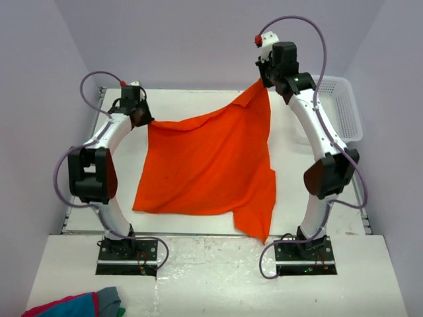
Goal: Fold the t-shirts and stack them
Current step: Flatten out the tshirt
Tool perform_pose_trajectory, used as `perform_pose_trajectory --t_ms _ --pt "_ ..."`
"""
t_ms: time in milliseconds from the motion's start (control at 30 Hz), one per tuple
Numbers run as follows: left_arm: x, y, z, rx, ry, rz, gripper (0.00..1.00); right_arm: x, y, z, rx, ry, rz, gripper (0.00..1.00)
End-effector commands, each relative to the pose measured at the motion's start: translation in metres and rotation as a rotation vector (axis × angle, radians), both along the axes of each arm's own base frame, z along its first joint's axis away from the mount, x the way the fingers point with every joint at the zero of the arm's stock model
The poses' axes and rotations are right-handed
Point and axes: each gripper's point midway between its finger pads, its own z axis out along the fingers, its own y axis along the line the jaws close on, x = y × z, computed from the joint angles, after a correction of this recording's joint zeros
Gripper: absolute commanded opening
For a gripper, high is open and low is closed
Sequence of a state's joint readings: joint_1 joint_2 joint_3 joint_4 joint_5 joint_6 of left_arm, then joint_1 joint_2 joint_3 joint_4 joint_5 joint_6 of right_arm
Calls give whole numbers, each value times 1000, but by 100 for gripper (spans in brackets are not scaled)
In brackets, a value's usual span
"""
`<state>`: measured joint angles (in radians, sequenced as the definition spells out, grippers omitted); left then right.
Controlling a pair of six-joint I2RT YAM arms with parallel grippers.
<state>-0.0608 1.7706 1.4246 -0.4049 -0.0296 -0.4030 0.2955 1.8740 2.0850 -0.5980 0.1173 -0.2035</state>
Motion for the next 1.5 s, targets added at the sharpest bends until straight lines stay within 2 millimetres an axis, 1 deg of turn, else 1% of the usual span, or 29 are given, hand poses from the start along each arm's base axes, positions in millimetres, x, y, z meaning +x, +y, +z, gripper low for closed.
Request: perform_pose_trajectory --t_ms 0,33,67,100,133,167,200,333,400,433,500,600,733,767,900,1000,1033,1067,1100,1167,1200,1233,1267,1300,1333,1367,1400,1433,1467 --pt "43 23 -1 29 -122 66 0 26 -3 24 20 -88 19 0" --pt "48 24 -10 37 -108 72 0 39 0 -2 9 -41 18 0" --pt "53 25 -24 46 -93 71 0 45 -1 -13 3 -23 17 0" --pt "58 26 -24 59 -107 61 0 50 -1 -18 6 -18 20 0" --pt "60 28 -30 70 -100 64 0 58 1 -38 1 16 23 0" --pt "64 31 -27 85 -110 70 0 63 1 -42 0 18 27 0" --pt "67 38 -24 110 -116 85 0 70 2 -58 -7 41 25 0" --pt "76 48 -17 120 -136 83 0 83 0 -80 -13 71 13 0" --pt "78 50 -20 130 -125 80 0 85 -1 -85 -14 77 11 0" --pt "82 51 -15 132 -137 80 0 87 0 -91 -15 86 9 0" --pt "86 62 -14 123 -145 92 0 88 -2 -94 -18 90 0 0" --pt "90 60 -16 98 -151 79 0 87 -4 -98 -25 99 -11 0" --pt "88 57 -15 88 -154 75 0 83 -9 -80 -11 49 -34 0" --pt "87 61 -10 99 -166 92 0 80 -11 -85 -13 59 -39 0" --pt "80 69 -1 126 -151 130 0 71 -10 -64 17 39 -40 0" --pt "70 67 11 108 -174 143 0 64 -10 -57 47 25 -53 0" --pt "67 63 16 87 -190 131 0 56 -12 -34 60 -26 -60 0" --pt "69 50 28 33 -239 80 0 50 -16 -37 49 -20 -81 0" --pt "61 43 43 2 -270 62 0 44 -18 -28 49 -40 -91 0" --pt "53 19 67 -98 -315 -5 0 21 -25 9 66 -99 -102 0" --pt "43 11 92 -128 -361 -28 0 11 -28 25 75 -128 -112 0" --pt "35 -1 107 -159 -386 -64 0 -13 -34 58 97 -188 -116 0" --pt "20 -18 143 -168 -456 -106 0 -25 -36 75 108 -219 -116 0" --pt "10 -26 162 -171 -488 -126 0 -39 -40 92 115 -247 -122 0" --pt "-2 -41 177 -178 -510 -167 0 -69 -43 125 132 -304 -118 0" --pt "-25 -48 218 -181 -591 -194 0 -85 -46 142 139 -334 -115 0" --pt "-39 -54 237 -185 -629 -218 0 -101 -50 152 132 -349 -128 0" --pt "-56 -67 254 -194 -659 -266 0 -134 -52 182 155 -416 -111 0" --pt "-86 -68 294 -198 -750 -288 0 -151 -55 194 165 -446 -109 0"
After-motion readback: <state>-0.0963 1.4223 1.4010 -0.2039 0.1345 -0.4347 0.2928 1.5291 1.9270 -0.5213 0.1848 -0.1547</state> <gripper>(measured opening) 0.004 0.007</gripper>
